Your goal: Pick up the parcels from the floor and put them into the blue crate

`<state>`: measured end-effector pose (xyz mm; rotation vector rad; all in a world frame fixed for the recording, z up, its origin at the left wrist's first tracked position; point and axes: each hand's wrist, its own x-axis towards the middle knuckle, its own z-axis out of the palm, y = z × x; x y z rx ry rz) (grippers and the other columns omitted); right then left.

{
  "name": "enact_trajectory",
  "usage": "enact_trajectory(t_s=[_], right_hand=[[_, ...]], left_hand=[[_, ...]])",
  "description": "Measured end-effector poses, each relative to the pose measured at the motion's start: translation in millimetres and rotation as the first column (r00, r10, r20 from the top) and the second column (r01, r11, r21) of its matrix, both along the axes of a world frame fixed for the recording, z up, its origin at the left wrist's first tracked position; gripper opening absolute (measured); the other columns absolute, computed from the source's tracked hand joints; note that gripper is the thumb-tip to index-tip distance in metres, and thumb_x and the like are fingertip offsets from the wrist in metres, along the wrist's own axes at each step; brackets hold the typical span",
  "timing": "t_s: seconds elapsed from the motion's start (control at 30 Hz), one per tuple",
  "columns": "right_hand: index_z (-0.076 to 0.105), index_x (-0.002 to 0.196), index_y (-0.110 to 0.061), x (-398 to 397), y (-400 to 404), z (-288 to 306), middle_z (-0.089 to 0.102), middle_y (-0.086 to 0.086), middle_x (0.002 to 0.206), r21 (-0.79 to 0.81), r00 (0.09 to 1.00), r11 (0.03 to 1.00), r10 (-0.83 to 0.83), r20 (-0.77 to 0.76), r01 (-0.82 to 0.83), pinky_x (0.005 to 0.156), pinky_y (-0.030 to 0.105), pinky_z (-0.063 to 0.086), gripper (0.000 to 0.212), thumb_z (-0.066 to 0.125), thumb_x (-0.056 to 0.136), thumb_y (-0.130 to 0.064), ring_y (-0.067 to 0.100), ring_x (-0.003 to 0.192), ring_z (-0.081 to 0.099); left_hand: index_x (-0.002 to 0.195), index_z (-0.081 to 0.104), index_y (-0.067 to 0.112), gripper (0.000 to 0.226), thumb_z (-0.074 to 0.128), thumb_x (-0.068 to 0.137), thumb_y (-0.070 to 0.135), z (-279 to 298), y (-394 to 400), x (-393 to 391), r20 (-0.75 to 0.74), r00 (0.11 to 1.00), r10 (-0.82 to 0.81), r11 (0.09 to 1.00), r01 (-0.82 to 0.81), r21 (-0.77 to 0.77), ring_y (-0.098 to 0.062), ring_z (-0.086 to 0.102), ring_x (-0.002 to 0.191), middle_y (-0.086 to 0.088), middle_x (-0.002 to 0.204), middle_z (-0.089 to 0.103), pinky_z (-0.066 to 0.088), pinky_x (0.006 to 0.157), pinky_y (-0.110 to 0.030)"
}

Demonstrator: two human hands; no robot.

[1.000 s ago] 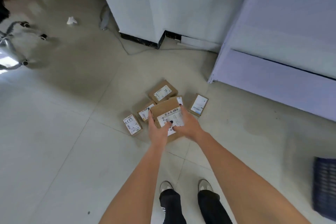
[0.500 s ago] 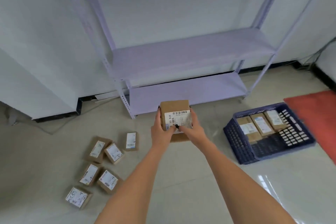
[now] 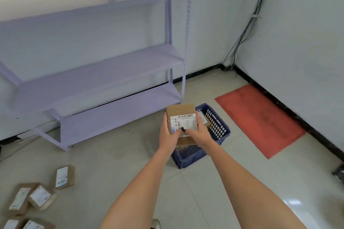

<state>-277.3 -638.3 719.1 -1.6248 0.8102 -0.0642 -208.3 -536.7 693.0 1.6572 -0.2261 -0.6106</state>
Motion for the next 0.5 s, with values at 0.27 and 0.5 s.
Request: enact_trajectory(t_s=[0.27,0.5], right_hand=[[0.018,0.148,-0.029,-17,-147,-17,0.049,0.000,0.134,-0.072,0.999,0.996,0.045,-0.012,-0.046,0.104,0.044,0.045,0.080,0.057,0.084,-0.002,0.017,0.122,0.048],[0.011,0.149,-0.028,1,-263,-13,0.045,0.004,0.142,-0.077,0.973,0.973,0.212,-0.096,-0.220,0.104,0.034,0.040,0.083,0.055,0.083,-0.004,0.022,0.129,0.044]], left_hand=[[0.147,0.018,0.033,0.082,0.060,0.086,-0.003,-17,-150,-15,-0.066,0.998,0.007,0.998,-0.003,0.059,-0.021,0.044,0.130,-0.002,0.141,0.046,0.042,0.106,-0.039],[0.148,0.013,0.033,0.083,0.059,0.087,-0.001,-22,-256,-12,-0.140,0.985,0.103,0.992,-0.091,0.091,-0.019,0.040,0.131,-0.001,0.144,0.042,0.039,0.105,-0.038]])
